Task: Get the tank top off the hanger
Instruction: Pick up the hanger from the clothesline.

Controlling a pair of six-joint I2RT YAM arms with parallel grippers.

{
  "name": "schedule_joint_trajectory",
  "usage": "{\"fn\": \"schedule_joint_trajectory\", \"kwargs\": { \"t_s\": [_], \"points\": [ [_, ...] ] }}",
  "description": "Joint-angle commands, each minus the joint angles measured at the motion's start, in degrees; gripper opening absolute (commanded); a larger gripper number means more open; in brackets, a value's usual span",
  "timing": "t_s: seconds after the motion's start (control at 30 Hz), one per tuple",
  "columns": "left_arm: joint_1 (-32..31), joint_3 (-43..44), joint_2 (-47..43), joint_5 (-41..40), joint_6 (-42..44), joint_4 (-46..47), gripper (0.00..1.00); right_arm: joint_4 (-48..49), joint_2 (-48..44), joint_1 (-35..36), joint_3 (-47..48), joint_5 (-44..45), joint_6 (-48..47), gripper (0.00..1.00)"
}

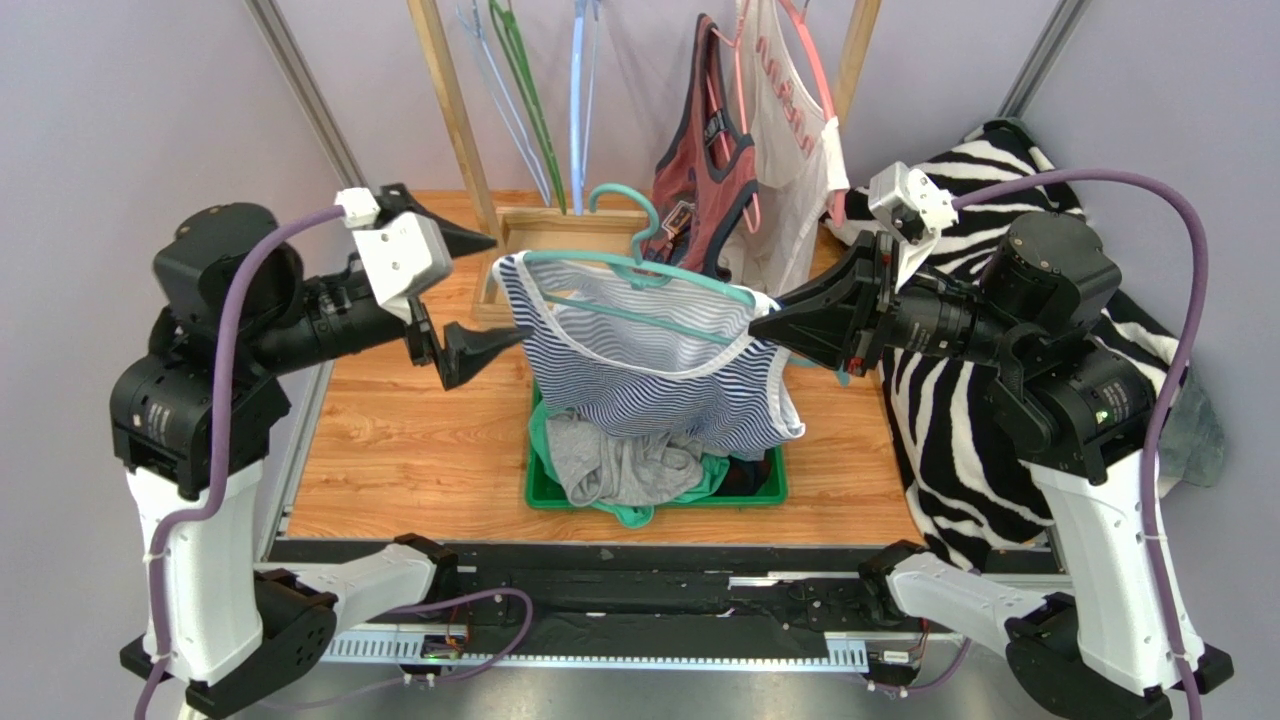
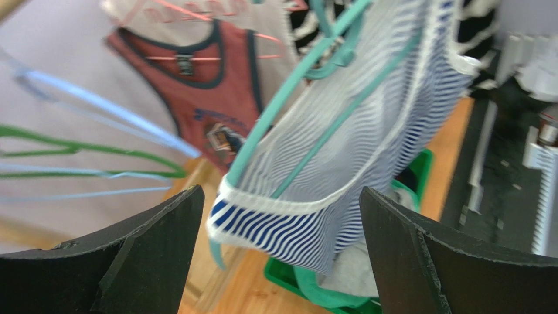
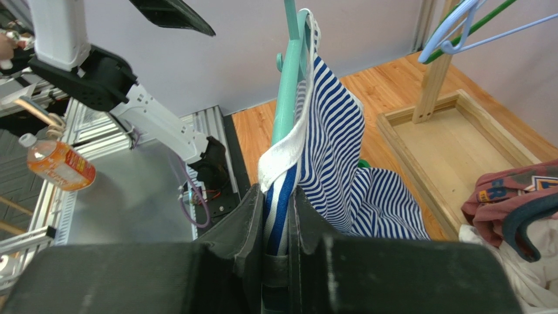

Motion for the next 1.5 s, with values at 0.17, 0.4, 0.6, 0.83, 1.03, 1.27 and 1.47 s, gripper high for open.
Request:
{"fn": "schedule_joint_trajectory", "kwargs": {
  "t_s": [0.17,0.4,0.6,0.83,1.03,1.27,1.47],
  "points": [
    [0.24,0.96,2.61,12.08,6.74,-5.42,0.96,0.41,-0.75,-0.02,-0.27,-7.39,-3.02,0.0],
    [0.24,1.13,4.02,15.39,4.11,-2.43,0.93,3.22,-0.05,-0.02,-2.29,-12.05,-1.44,0.0],
    [0.24,0.53,6.39,23.56,4.54,-3.92,0.86,8.22,0.48,-0.02,-4.14,-14.6,1.64,0.0],
    [0.24,0.96,7.27,27.71,6.47,-7.35,0.51,11.31,1.62,0.07,-3.88,-14.61,3.22,0.0],
    [0.15,1.49,7.1,26.22,4.46,-5.51,0.14,12.54,1.98,0.07,-4.4,-13.9,4.01,0.0],
    [0.15,2.11,7.36,24.64,-0.9,-0.76,0.01,15.43,2.15,0.42,-6.77,-10.4,5.68,0.01],
    [0.15,1.49,7.01,10.1,-3.8,4.16,0.0,18.33,-0.47,0.59,-8.7,10.99,6.03,0.54]
  ]
}}
